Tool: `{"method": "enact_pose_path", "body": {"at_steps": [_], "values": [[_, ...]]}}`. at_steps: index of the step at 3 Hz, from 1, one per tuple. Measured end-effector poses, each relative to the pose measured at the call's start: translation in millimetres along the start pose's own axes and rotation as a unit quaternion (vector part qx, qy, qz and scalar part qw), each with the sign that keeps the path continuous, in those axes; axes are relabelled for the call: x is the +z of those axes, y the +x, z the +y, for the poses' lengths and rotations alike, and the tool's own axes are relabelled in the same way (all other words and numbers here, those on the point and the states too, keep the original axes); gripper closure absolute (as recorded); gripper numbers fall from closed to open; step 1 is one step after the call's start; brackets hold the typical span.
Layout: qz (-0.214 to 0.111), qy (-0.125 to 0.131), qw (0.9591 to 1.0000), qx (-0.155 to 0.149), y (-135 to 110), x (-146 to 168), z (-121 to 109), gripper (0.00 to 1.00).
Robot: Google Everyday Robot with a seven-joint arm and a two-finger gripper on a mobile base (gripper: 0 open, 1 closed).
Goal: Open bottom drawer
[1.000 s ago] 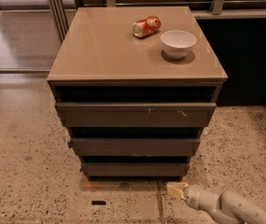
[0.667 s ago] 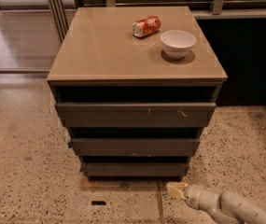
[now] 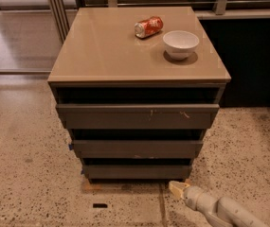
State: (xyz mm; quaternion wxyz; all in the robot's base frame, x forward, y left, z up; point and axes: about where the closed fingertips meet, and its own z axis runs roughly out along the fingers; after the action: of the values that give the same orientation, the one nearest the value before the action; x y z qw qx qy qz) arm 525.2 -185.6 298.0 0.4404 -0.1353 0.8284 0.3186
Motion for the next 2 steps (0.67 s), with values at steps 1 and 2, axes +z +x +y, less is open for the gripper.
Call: {"method": "enact_pose_path", "body": {"at_steps": [1,2], "values": [[-0.036,0.025,0.9989,-0.017,-14,21,-28,1.00],[-0.070,0.034,0.9969,-0.013,-38,65,-70,1.00]]}}
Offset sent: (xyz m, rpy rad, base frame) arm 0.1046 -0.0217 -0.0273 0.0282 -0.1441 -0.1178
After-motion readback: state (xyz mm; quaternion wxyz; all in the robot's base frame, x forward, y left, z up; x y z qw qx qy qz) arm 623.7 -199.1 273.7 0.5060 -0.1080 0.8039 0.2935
